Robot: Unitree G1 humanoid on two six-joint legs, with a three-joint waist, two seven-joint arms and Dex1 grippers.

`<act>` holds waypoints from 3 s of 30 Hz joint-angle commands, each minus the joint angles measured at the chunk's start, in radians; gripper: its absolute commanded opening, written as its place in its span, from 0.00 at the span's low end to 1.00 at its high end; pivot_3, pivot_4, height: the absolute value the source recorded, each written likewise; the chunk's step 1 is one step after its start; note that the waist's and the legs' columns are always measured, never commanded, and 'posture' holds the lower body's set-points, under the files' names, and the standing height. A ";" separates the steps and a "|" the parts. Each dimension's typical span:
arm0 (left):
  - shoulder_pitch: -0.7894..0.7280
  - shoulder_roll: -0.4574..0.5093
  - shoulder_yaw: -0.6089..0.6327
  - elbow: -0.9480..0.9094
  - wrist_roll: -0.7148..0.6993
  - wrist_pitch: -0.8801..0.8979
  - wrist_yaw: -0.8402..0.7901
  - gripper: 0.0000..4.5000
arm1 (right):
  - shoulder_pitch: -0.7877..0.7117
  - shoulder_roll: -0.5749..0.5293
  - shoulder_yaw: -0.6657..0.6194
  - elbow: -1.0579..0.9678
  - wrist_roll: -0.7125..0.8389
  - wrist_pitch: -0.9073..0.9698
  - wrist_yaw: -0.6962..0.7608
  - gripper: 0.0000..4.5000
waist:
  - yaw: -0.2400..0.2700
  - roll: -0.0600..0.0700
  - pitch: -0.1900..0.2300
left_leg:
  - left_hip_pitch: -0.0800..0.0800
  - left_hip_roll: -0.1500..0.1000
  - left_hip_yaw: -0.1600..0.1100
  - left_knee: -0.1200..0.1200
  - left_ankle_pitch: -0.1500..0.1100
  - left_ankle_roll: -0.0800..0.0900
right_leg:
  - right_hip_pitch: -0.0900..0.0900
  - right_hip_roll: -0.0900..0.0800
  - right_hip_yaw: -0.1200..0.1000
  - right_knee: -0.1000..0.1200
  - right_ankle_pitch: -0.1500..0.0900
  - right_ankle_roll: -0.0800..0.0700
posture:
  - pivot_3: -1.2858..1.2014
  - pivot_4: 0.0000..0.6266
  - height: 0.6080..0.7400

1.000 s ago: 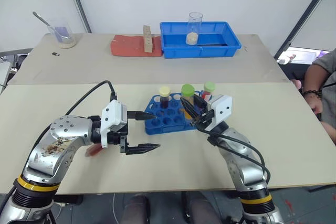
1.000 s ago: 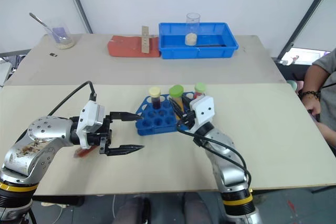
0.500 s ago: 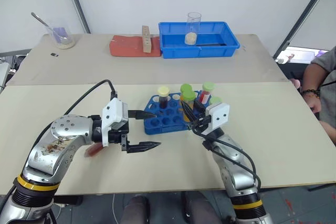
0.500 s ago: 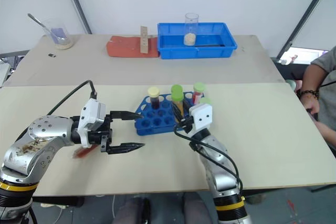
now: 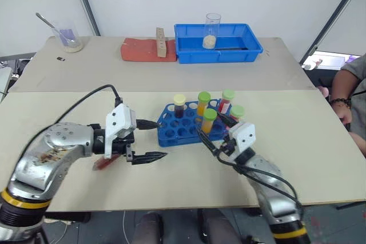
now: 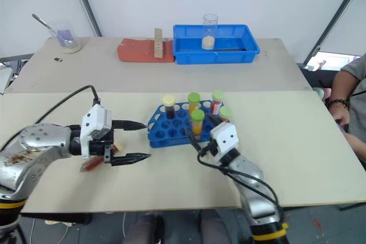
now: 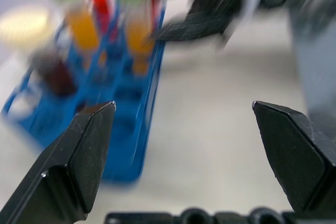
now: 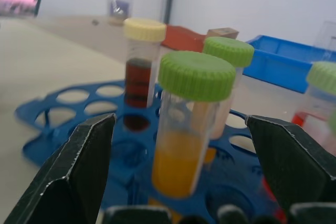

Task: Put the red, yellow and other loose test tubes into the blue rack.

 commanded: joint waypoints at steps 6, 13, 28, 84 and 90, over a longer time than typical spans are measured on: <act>-0.036 0.261 0.061 0.076 0.041 0.094 -0.095 1.00 | -0.025 -0.274 -0.138 -0.256 0.348 0.268 0.273 0.99 | 0.000 0.000 0.001 | 0.003 0.000 0.001 -0.001 0.000 0.000 | 0.001 0.000 0.000 0.001 -0.001 -0.002 | 0.52 0.24 1.00; -0.121 0.342 -0.087 0.140 0.111 0.178 -0.136 1.00 | -0.161 -0.375 -0.078 -0.348 0.574 0.473 0.392 0.99 | 0.003 -0.001 0.001 | 0.003 0.001 0.001 -0.003 0.000 0.000 | 0.000 0.001 -0.001 0.001 -0.002 -0.003 | 0.52 0.24 1.00; -0.304 0.289 -0.445 0.167 0.295 0.345 -0.155 1.00 | -0.269 -0.355 0.042 -0.325 0.548 0.506 0.473 0.99 | 0.025 -0.004 0.002 | 0.001 0.000 0.001 -0.002 0.000 0.000 | -0.001 0.001 -0.001 0.001 -0.003 -0.002 | 0.52 0.24 1.00; -0.221 -0.521 -0.116 0.177 0.159 -0.135 0.127 0.21 | -0.026 -0.635 -0.320 -0.369 0.532 0.618 0.423 1.00 | 0.031 -0.006 0.002 | 0.001 -0.001 -0.002 0.004 0.000 0.000 | 0.004 0.001 0.001 0.001 0.005 0.009 | 0.52 0.24 1.00; -0.200 -0.641 -0.218 0.303 0.272 -0.347 0.174 0.21 | -0.016 -0.644 -0.348 -0.385 0.544 0.645 0.399 1.00 | 0.031 -0.007 0.002 | 0.002 -0.003 -0.001 0.004 0.000 0.000 | 0.007 0.000 0.001 -0.001 0.005 0.009 | 0.52 0.24 1.00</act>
